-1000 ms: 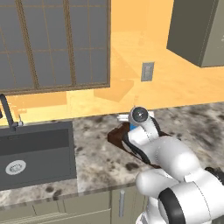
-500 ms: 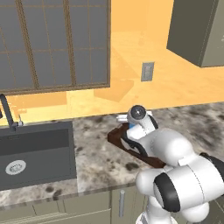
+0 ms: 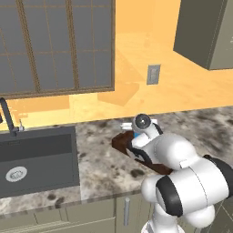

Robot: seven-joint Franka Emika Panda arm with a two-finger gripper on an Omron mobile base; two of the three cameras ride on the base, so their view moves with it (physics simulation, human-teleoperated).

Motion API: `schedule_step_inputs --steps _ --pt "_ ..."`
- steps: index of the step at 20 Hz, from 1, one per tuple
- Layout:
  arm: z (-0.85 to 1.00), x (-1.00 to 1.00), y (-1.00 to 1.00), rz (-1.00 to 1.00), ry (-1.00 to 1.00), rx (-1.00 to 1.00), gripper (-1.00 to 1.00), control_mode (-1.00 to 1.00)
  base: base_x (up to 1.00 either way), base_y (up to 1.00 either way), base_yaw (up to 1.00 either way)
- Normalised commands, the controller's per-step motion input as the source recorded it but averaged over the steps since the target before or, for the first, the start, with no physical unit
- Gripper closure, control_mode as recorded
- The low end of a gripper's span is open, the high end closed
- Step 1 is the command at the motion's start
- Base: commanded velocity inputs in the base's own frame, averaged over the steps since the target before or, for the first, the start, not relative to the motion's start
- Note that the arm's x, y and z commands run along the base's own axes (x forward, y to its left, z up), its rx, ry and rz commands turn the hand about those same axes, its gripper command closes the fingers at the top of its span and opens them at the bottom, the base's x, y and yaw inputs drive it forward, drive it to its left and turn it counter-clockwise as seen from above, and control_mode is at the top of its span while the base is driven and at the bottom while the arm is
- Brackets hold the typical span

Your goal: Take out the milk from the fridge and place it on the tray on the counter. Then take the sugar cube near the tray and place it in the tray.

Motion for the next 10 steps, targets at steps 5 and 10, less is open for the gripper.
schedule_step_inputs --steps 5,10 --pt "-0.29 0.0 0.0 0.0 -0.02 0.0 1.0 -1.0 0.0 0.0 0.0" --pt "-0.28 0.01 0.0 0.0 0.0 0.0 1.0 -1.0 0.0 0.0 0.0"
